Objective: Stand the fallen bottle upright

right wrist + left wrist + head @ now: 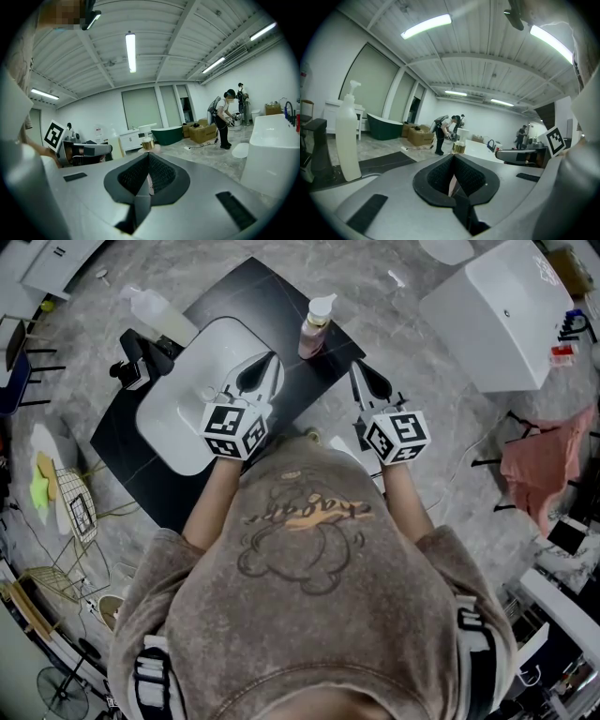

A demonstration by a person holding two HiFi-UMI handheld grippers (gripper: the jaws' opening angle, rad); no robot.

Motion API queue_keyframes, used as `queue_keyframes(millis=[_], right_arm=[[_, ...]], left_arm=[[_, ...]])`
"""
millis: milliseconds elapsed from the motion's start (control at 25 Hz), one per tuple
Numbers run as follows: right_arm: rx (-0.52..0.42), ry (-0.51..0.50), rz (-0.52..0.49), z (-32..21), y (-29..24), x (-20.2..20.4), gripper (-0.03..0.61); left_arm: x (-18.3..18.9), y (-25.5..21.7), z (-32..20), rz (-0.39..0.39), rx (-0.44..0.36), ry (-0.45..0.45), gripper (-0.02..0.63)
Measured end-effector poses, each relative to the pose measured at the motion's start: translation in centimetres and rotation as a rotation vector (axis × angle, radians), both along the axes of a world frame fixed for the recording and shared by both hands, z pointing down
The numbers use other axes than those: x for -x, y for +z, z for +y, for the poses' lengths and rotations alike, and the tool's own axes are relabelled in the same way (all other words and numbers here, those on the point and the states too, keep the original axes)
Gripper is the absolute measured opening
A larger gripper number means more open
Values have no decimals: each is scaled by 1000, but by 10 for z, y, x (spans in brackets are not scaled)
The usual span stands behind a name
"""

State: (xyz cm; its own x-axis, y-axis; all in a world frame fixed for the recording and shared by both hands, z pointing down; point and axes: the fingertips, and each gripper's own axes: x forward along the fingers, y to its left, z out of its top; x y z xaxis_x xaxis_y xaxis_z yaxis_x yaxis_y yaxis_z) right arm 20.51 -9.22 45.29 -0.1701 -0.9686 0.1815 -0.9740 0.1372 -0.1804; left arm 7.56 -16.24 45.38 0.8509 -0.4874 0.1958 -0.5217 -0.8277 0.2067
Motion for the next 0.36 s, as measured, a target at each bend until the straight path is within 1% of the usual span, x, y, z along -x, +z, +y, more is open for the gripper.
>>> queue_keyframes(millis=[360], right_arm=[[8,-1,-5,-1,2,2,2]], left_arm=[[-1,3,-1,-6,8,0,18]])
